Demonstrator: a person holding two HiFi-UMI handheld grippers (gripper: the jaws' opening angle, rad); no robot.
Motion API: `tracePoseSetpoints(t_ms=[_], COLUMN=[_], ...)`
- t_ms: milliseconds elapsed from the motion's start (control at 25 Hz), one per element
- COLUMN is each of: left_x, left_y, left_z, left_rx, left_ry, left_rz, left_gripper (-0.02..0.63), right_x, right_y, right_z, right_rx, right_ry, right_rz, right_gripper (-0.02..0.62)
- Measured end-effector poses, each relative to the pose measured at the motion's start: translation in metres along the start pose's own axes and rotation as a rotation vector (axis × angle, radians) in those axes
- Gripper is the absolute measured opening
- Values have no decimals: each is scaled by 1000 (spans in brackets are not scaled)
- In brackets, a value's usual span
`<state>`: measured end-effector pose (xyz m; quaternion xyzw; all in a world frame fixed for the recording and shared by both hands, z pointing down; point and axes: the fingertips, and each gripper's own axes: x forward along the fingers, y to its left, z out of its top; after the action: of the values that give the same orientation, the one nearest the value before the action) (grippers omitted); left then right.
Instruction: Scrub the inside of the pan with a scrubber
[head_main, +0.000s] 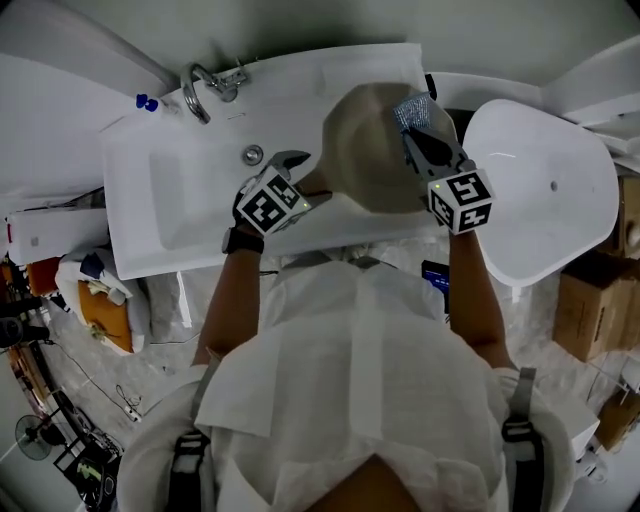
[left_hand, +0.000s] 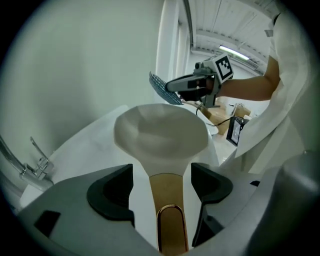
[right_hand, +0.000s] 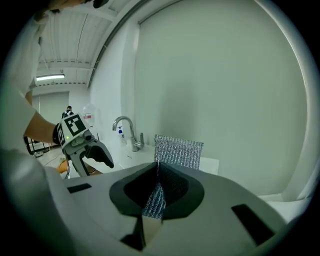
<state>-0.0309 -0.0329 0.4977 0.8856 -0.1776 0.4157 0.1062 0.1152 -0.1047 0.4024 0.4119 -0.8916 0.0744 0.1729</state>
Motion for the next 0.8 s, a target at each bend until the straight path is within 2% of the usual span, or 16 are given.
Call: tracePoseSetpoints(t_ms=[320,480,640,800], left_x=[33,48,52,53], left_y=[-5,-3,-3,-3], left_z=[-21,-29,-32,-31], left_rx=[54,89,132,145], left_ry=[174,255,293,297], left_rz=[-75,-82,-96,-111], left_gripper=[359,357,347,334], right_x=[38,66,95,120], right_y=[0,-20,-37,-40], right_z=[-25,-54,-86,-105], right_rx=[60,127,192,207], right_ry=[87,171,261,331], right_rz=[-1,-44,-91,-95], right_gripper=[23,23,23,23])
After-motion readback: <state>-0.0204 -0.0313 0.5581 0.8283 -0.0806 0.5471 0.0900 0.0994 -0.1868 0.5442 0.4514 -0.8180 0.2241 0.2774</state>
